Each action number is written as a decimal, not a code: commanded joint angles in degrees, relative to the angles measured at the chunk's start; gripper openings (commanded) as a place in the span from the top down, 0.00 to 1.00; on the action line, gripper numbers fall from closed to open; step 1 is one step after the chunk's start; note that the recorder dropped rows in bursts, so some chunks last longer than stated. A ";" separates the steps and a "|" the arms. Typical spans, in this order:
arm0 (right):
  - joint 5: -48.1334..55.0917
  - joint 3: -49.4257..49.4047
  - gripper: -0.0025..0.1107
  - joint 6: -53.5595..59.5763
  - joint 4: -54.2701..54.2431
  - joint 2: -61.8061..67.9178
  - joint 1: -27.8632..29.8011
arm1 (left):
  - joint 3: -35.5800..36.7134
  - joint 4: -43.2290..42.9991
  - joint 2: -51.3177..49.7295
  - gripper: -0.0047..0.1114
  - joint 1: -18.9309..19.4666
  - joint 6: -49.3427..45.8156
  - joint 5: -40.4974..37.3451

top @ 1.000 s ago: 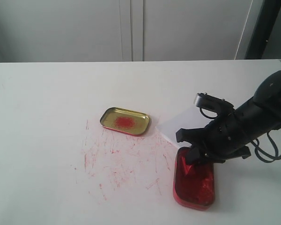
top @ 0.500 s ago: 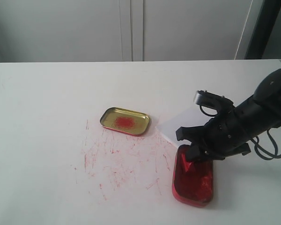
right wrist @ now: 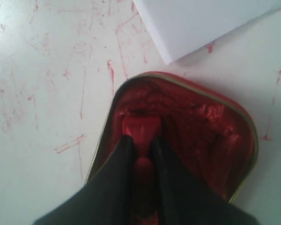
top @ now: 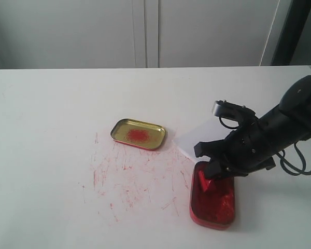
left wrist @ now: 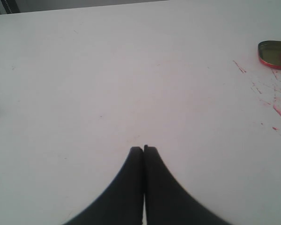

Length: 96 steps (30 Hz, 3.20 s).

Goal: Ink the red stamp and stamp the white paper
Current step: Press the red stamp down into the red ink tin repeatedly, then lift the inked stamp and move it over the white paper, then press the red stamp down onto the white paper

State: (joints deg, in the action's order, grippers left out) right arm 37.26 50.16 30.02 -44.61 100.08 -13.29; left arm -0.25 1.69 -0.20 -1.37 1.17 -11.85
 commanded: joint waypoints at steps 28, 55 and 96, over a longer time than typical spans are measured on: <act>3.02 7.49 0.98 1.49 8.84 -7.09 0.33 | 0.25 -0.02 0.20 0.96 0.07 0.14 0.25; 6.03 24.20 0.98 -11.86 28.25 3.83 -0.37 | 0.25 -0.02 0.20 0.96 0.07 0.14 0.25; 8.91 36.02 0.98 -22.78 40.35 29.10 -4.35 | 0.25 -0.02 0.20 0.96 0.07 0.14 0.25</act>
State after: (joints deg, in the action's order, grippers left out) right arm 45.43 87.68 7.48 -4.37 123.98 -17.69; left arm -0.25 1.69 -0.20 -1.37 1.17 -11.85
